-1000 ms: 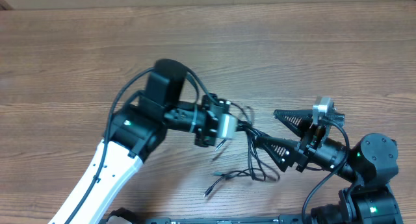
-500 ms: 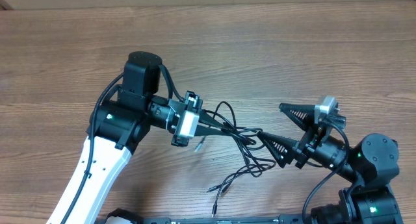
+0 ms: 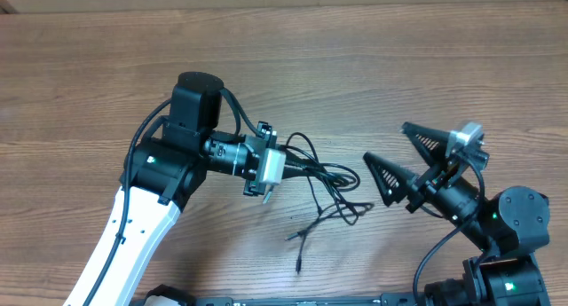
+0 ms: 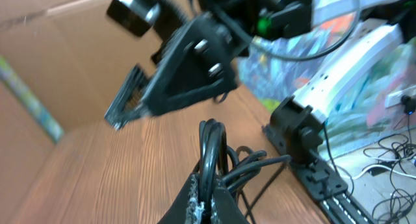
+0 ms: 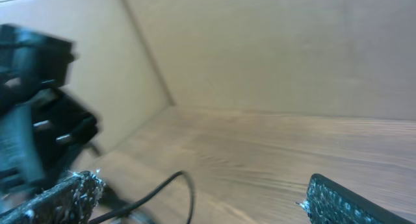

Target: Untangle cables

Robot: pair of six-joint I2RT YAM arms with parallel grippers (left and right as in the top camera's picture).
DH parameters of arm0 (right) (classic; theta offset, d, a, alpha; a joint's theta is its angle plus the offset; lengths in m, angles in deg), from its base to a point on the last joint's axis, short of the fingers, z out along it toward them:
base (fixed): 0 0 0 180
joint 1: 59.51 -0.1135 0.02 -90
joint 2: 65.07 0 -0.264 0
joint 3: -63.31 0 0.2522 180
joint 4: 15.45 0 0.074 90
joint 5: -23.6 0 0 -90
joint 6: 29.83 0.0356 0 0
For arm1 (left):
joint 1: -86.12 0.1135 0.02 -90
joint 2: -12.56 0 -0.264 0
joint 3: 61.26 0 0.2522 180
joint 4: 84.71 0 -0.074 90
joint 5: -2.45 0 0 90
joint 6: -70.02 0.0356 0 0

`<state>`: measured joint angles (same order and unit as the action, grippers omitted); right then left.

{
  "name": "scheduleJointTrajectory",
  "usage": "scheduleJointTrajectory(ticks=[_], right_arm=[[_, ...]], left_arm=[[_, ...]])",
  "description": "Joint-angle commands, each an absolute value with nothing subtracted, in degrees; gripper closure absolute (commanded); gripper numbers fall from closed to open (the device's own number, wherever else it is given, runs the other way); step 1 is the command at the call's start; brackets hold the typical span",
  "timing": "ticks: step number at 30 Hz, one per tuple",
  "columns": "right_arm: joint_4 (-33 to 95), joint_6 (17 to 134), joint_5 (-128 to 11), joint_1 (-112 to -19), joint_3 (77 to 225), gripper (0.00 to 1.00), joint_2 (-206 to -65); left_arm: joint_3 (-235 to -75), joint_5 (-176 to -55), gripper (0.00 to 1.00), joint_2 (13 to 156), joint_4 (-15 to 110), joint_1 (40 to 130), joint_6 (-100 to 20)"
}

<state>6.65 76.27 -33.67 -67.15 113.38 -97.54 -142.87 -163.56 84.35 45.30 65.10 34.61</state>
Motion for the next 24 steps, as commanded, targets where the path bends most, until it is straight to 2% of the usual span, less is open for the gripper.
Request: scheduleJointTrajectory(ticks=[1, 3, 8, 12, 15, 17, 19, 22, 24], right_arm=[[6.61, 76.62, -40.58, -67.26, 113.88, 0.0, -97.34], [8.07, 76.36, -37.87, -67.26, 113.88, 0.0, -97.34], [10.02, 73.25, -20.82, -67.26, 113.88, 0.01, -97.34], [12.29, 71.61, -12.43, -67.43, 113.88, 0.03, -97.34], [12.59, 71.59, -12.49, -68.5, 113.88, 0.04, -97.34], [12.62, 71.61, -12.97, -69.9, 113.88, 0.04, -97.34], [12.73, 71.68, -13.89, -71.21, 113.88, 0.04, -97.34], [14.17, 72.36, -17.65, -73.84, 113.88, 0.03, -97.34], [14.89, 75.07, -23.57, -76.99, 113.88, 0.03, -97.34]], left_arm=[[-143.42, -174.18, 0.96, 84.13, 45.39, 64.69, 39.88], [-143.42, -175.36, 0.96, 84.13, 45.8, 64.67, 39.85], [-143.42, -175.69, 0.96, 84.13, 46.55, 64.65, 38.83], [-143.42, -173.4, 0.96, 84.18, 54.0, 63.31, 24.88], [-143.42, -164.28, 0.96, 84.18, 60.38, 60.27, 12.4], [-143.42, -148.68, 0.96, 84.18, 67.09, 56.06, -3.38], [-143.42, -141.27, 0.96, 84.18, 69.65, 53.08, -7.34], [-143.42, -136.44, 0.96, 84.18, 71.51, 50.79, -9.59], [-143.42, -128.61, 0.95, 84.18, 71.79, 51.05, -16.21]])
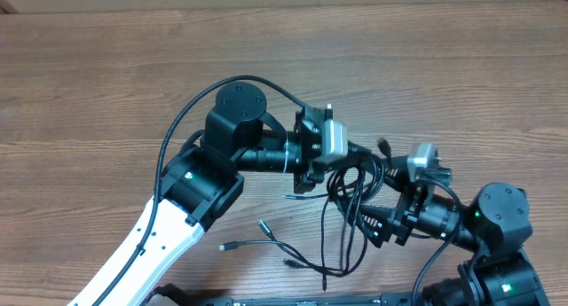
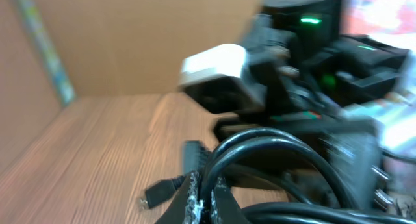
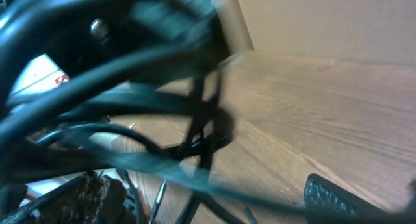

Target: Untangle cables

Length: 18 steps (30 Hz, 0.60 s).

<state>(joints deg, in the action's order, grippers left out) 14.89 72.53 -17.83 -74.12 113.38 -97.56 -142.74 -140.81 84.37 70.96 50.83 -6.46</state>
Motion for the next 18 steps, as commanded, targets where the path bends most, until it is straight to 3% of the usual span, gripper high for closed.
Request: scheduleJointTrajectory(ticks=[1, 5, 11, 15, 18], right_arm=[[15.37, 75.85, -27.44, -78.25, 113.93, 0.02, -97.34], [30.21, 77.6, -49.02, -80.44, 120.66, 0.02, -97.5], [48.13, 68.38, -65.43, -80.44, 145.12, 0.01, -106.54], [56.75, 61.54, -68.42, -80.44, 158.28, 0.02, -118.22], [58.95, 56.58, -67.22, -80.44, 164.05, 0.02, -125.45]], left_arm=[[-143.42, -127.41, 0.96, 84.18, 71.9, 51.51, -17.43], [-143.44, -133.16, 0.96, 84.02, 77.3, 56.78, -18.9], [-143.44, -146.36, 0.96, 84.02, 87.59, 62.53, -18.83], [-143.44, -149.79, 0.96, 84.02, 88.07, 62.53, -12.76], [-143.44, -159.37, 0.96, 84.02, 88.45, 62.53, -3.71]])
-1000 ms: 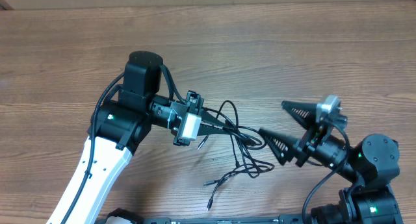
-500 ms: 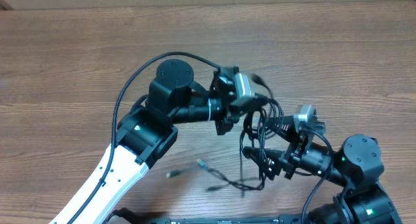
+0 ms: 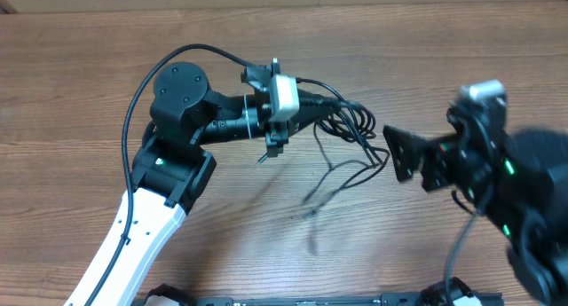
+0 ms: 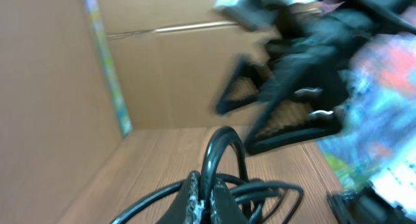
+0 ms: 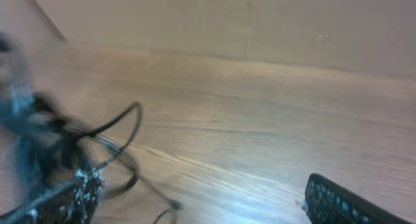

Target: Untangle cables

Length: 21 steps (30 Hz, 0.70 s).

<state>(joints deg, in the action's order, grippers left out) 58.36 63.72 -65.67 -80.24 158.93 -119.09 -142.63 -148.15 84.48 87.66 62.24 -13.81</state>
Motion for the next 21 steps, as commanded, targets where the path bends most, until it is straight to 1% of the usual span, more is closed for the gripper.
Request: scheduleJointTrajectory(ticks=[1, 3, 5, 6, 8, 9, 12, 16, 17, 20, 21], right_arm=[[58.84, 55.33, -66.41, -80.44, 165.14, 0.02, -127.57], [58.14, 55.15, -66.06, -80.44, 165.95, 0.01, -130.06], [57.14, 55.09, -65.28, -80.44, 165.97, 0.01, -130.02], [56.94, 53.34, -62.44, -80.44, 165.97, 0.01, -129.43], [58.32, 42.89, -50.06, -80.44, 165.97, 0.01, -127.55], [59.87, 37.84, -46.09, -80.44, 165.97, 0.01, -126.74], [62.93, 29.56, -43.53, -80.44, 165.97, 0.01, -125.52], [63.41, 17.25, -41.32, -80.44, 165.97, 0.01, -124.8], [62.98, 12.4, -38.5, -80.44, 165.97, 0.01, -124.84], [61.93, 5.61, -31.01, -80.44, 165.97, 0.04, -124.9], [61.03, 5.63, -29.54, -80.44, 165.97, 0.04, -124.9]], left_arm=[[-143.44, -161.88, 0.96, 84.02, 88.45, 62.53, -1.24], [-143.44, -174.73, 0.96, 84.02, 88.47, 63.05, 10.13], [-143.44, -178.18, 0.96, 84.02, 88.42, 64.45, 11.22], [-143.42, -178.18, 0.96, 84.02, 88.25, 65.54, 10.91], [-143.44, -178.14, 0.96, 84.02, 89.52, 66.2, 11.09], [-143.44, -178.12, 0.96, 84.02, 90.26, 66.18, 11.09], [-143.44, -178.12, 0.96, 84.0, 91.99, 66.18, 10.3], [-143.44, -178.07, 0.96, 84.0, 98.76, 65.24, 2.76], [-143.44, -178.1, 0.96, 84.0, 99.7, 64.27, 2.22], [-143.44, -178.1, 0.96, 84.02, 99.75, 61.28, 2.24], [-143.44, -178.1, 0.96, 84.02, 99.75, 60.84, 2.24]])
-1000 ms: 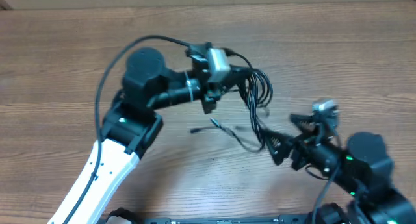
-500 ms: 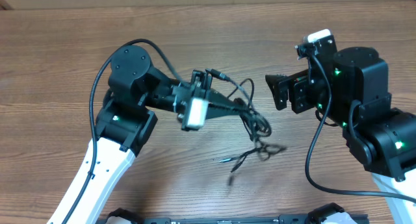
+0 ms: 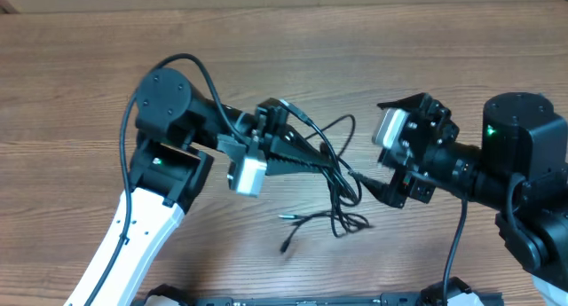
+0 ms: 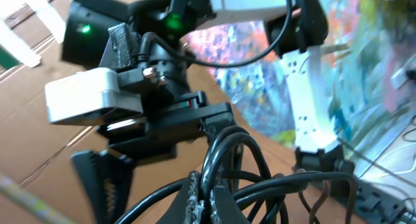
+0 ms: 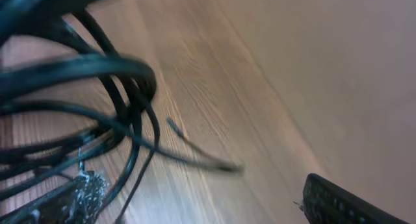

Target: Untangle cables

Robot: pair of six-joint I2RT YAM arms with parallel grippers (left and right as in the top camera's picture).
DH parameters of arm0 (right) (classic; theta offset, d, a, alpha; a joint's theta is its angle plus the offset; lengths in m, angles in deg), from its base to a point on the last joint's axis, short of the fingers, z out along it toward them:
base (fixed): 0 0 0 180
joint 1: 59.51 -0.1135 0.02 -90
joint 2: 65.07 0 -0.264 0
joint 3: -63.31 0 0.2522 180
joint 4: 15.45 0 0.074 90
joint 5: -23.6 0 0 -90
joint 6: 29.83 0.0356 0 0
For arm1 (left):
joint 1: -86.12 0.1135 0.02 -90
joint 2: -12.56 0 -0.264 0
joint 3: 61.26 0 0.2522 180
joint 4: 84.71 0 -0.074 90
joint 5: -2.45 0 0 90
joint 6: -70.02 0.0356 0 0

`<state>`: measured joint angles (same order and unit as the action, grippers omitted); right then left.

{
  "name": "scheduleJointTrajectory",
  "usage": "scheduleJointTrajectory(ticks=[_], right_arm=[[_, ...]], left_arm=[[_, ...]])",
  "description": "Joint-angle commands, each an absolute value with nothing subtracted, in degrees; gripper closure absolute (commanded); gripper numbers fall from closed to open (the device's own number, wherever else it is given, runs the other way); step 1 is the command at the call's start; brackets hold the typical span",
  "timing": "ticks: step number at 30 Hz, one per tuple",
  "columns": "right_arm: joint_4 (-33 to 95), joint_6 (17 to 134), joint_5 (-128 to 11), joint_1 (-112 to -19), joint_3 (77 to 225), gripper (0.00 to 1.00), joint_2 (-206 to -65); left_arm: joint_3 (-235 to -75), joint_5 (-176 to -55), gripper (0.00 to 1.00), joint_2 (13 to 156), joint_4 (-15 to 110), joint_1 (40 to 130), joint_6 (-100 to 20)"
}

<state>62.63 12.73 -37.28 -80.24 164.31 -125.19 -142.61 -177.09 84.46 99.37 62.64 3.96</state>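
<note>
A tangle of black cables (image 3: 342,177) hangs from my left gripper (image 3: 321,167), which points right and is shut on a thick loop (image 4: 221,146) of it. Thin loose ends (image 3: 306,224) trail down onto the wooden table (image 3: 461,58). The left wrist view shows the left gripper (image 4: 207,186) pinching the loop low in the frame. My right gripper (image 3: 383,157) is open just right of the tangle, facing it. In the right wrist view the cables (image 5: 78,87) fill the left side, some strands reach my left finger (image 5: 81,191), and the right gripper (image 5: 201,201) holds nothing.
Brown cardboard walls border the far edge of the table. Bare wood lies behind and to the left of the arms.
My left gripper was raised toward the back with the bundle; now it is lower and nearer the middle. The right gripper was farther right and now sits close against the tangle.
At first my left gripper held the bundle left of centre, the right gripper open well to the right. Then the bundle was against the right gripper. After that the arms stood apart, the bundle toward the back. Now they are close again, the left still shut on the loop.
</note>
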Motion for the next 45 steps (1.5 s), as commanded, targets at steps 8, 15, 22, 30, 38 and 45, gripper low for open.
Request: scheduleJointTrajectory(ticks=[8, 15, 22, 30, 38, 45], right_arm=[[61.03, 3.0, -15.66, -80.44, 165.95, 0.21, -125.89], [61.93, 1.17, -10.11, -80.44, 165.95, 0.34, -130.39], [61.93, 1.5, -10.18, -80.44, 165.95, 0.85, -130.7], [58.63, 14.15, -16.8, -80.33, 165.97, 0.96, -130.67], [52.42, 41.25, -33.54, -80.33, 165.97, 0.96, -130.67], [52.81, 46.94, -47.24, -80.35, 165.97, 0.96, -130.67]], left_arm=[[-143.44, -178.05, 0.96, 84.02, 100.49, 59.05, 2.33], [-143.44, -177.27, 0.96, 84.07, 101.47, 58.33, 2.74], [-143.42, -176.98, 0.96, 84.07, 101.73, 60.82, 2.04], [-143.42, -177.66, 0.96, 84.09, 100.58, 66.81, -0.98], [-143.42, -175.28, 0.96, 84.09, 88.77, 73.17, -6.64], [-143.42, -163.76, 0.96, 84.09, 86.65, 77.91, -38.31]])
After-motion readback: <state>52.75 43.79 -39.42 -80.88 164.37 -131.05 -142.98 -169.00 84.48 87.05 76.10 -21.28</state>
